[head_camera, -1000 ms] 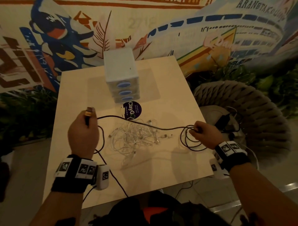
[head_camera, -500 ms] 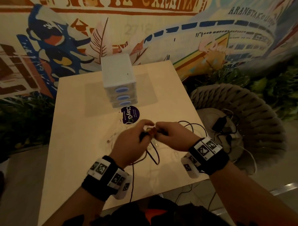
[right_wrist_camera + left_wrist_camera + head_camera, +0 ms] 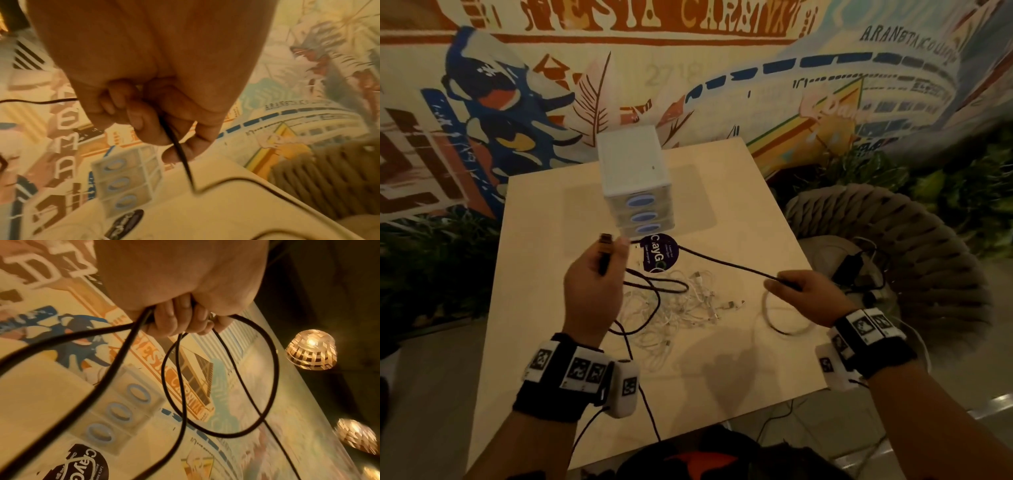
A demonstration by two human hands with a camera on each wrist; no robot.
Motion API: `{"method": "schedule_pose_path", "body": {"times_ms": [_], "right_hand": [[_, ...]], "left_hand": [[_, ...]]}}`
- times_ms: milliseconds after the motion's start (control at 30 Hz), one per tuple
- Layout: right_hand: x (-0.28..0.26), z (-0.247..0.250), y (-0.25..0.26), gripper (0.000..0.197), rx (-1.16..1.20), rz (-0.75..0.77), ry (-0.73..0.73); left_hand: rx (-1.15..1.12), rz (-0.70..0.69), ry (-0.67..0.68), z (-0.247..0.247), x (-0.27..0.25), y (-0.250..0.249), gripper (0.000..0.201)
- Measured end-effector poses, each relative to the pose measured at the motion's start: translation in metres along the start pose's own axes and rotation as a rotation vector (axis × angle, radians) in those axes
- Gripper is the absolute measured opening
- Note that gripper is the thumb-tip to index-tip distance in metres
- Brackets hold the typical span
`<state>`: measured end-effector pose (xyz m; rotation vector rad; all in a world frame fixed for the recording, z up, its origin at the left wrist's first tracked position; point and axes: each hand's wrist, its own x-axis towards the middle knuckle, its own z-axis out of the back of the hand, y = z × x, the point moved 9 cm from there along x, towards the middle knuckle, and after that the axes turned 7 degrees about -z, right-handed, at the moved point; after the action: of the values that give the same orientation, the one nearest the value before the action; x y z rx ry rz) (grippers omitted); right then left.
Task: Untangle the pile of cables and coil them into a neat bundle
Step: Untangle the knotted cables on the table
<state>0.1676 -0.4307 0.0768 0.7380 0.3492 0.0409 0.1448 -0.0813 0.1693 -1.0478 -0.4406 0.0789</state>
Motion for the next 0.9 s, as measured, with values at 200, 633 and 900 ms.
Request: {"method": "schedule_pose_path", "body": {"times_ms": [200, 633, 900], "right_hand": [[-0.016, -0.003, -0.056, 0.053, 0.041, -0.225, -0.041], [-0.033, -0.034, 0.103, 0.029, 0.030, 0.124, 0.243], [-0.040, -0.054, 0.118, 0.025, -0.162, 0.261, 0.326]], "left_hand": [[-0.076, 0.099, -0.138, 0.024, 0.000, 0.030, 0.048], [0.096, -0.137, 0.571, -0.090, -0.051, -0.049, 0.035], [0.271, -0.137, 0.515, -0.083, -0.040, -0.031, 0.063]]}}
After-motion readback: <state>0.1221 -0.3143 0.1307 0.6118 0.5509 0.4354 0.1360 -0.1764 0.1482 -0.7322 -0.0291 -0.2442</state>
